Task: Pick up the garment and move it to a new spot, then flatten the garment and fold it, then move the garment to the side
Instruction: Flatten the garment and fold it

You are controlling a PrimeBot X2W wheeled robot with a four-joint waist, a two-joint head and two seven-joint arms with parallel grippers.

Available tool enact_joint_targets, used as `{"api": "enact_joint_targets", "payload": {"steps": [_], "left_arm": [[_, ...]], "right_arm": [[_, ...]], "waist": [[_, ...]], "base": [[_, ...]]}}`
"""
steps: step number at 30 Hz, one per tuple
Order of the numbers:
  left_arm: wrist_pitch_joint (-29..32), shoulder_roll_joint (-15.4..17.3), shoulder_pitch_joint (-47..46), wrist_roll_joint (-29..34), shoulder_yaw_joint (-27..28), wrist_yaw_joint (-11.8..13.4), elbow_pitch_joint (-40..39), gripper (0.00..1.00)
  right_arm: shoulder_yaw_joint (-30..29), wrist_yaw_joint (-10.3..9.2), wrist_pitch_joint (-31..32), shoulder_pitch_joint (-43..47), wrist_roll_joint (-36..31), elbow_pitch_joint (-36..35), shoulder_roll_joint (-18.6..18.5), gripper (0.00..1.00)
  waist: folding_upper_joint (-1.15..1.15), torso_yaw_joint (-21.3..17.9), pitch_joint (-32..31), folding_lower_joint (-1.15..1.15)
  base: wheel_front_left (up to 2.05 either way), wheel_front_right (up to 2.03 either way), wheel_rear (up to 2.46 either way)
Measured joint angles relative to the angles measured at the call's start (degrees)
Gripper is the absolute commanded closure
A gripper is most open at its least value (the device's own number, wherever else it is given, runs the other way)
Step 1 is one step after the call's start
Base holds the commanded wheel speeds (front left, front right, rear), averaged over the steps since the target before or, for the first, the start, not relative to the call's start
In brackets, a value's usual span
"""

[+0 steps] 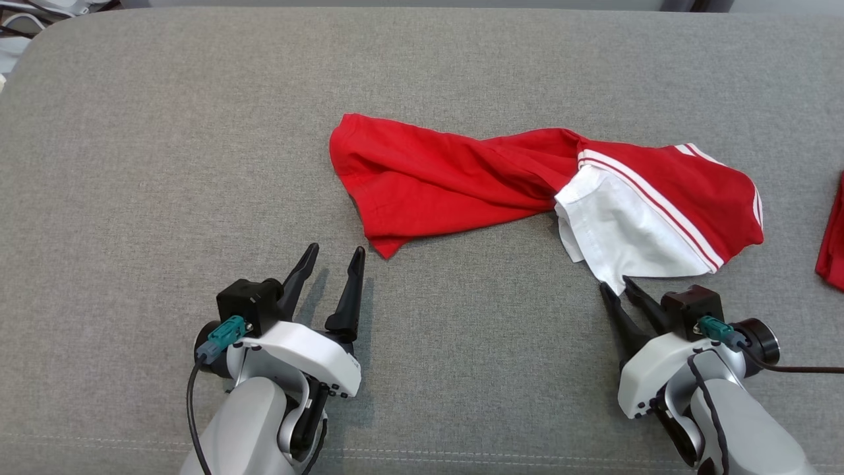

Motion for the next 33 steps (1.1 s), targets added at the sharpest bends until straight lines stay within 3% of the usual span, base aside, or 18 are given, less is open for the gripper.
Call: {"api": "enact_joint_targets", "payload": {"steps": [1, 3, 4, 11, 16, 23, 28, 33], "left_arm": [[0.0, 0.0, 0.0, 0.0, 0.0, 0.0, 0.0, 0.00], [0.0, 0.0, 0.0, 0.0, 0.0, 0.0, 0.0, 0.00], [0.0, 0.0, 0.0, 0.0, 0.1, 0.0, 0.0, 0.00], [0.0, 0.0, 0.1, 0.2, 0.8, 0.0, -0.2, 0.00], [0.0, 0.0, 0.4, 0.9, 2.6, 0.0, -0.3, 0.00], [0.0, 0.0, 0.4, 3.7, 5.5, -0.3, 0.3, 0.00], [0.0, 0.0, -0.2, 4.7, 6.7, -0.3, 1.4, 0.00], [0.0, -0.1, -1.3, 7.2, 7.6, -0.2, 2.8, 0.00]], "right_arm": [[0.0, 0.01, 0.0, -0.1, -0.4, 0.0, 0.2, 0.71], [-0.1, 0.01, 0.0, -0.1, -0.6, 0.0, 0.4, 0.99], [-0.1, 0.01, 0.0, -0.2, -0.6, 0.0, 0.5, 1.00], [-3.2, 0.01, 0.1, 1.0, -0.6, -3.5, 0.4, 1.00], [-7.2, 0.01, 0.1, 4.3, -0.3, -13.0, -0.8, 1.00], [-18.9, 0.01, 0.1, 10.6, 0.0, -25.7, -3.2, 1.00], [-23.0, 0.01, 0.1, 13.9, -0.2, -27.5, -3.6, 1.00], [-21.9, 0.01, 0.1, 15.6, -0.4, -26.9, -3.4, 1.00]], "waist": [[0.00, 0.0, 0.0, 0.00], [0.00, 0.0, 0.1, 0.00], [0.00, 0.0, 0.0, 0.00], [0.00, -0.8, -0.9, 0.00], [0.00, -2.5, -1.9, 0.00], [0.00, -6.6, -2.4, 0.00], [0.00, -9.3, -2.4, 0.00], [0.00, -10.4, -2.0, 0.00]], "base": [[0.00, 0.00, 0.00], [0.00, 0.00, 0.00], [0.00, 0.00, 0.00], [0.00, 0.00, 0.00], [0.00, 0.00, 0.00], [0.00, 0.00, 0.00], [0.00, 0.00, 0.00], [0.00, 0.00, 0.00]]}}
